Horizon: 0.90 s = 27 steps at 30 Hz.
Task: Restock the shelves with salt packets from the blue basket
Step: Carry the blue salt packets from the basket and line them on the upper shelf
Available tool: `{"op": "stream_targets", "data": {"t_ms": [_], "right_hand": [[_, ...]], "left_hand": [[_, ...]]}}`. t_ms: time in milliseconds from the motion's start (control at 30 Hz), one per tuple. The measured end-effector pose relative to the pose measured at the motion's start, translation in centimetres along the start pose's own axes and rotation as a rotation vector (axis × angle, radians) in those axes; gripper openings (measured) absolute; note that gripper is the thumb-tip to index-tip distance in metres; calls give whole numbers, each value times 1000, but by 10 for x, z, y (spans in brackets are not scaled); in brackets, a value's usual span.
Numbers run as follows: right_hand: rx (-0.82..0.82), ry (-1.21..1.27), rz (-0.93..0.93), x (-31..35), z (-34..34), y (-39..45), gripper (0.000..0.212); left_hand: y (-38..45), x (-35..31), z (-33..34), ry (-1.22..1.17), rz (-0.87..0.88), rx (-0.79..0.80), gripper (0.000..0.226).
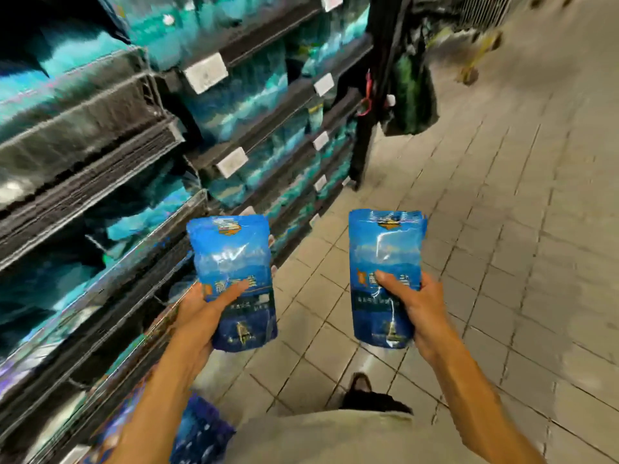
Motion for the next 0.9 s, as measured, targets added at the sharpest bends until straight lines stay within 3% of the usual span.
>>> {"op": "stream_targets", "data": {"t_ms": [100, 200, 367, 567, 733, 900], "right_hand": [[-12, -4, -25, 35, -44, 37, 61], [2, -1, -56, 70, -75, 70, 57], [19, 17, -102, 124, -100, 127, 47], [26, 29, -167, 187, -98, 199, 56], [72, 26, -222, 240, -70, 270, 47], [122, 44, -305, 311, -34, 339, 39]], "left_hand": [[26, -9, 71, -21, 24, 49, 63], [47, -23, 132, -25, 44, 93, 65], [87, -60, 206, -40, 80, 150, 56], [153, -106, 260, -29, 150, 146, 52], [228, -147, 297, -73, 208, 170, 48], [310, -201, 326, -99, 279, 146, 60]]}}
Point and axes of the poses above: each hand's wrist, its own y-axis towards the middle knuckle, its own z-axis out of the palm, x = y × z, the point moved 4 cm from there along y, towards the middle knuckle, and after that the axes turned 6 degrees about z, right-handed, at the moved point
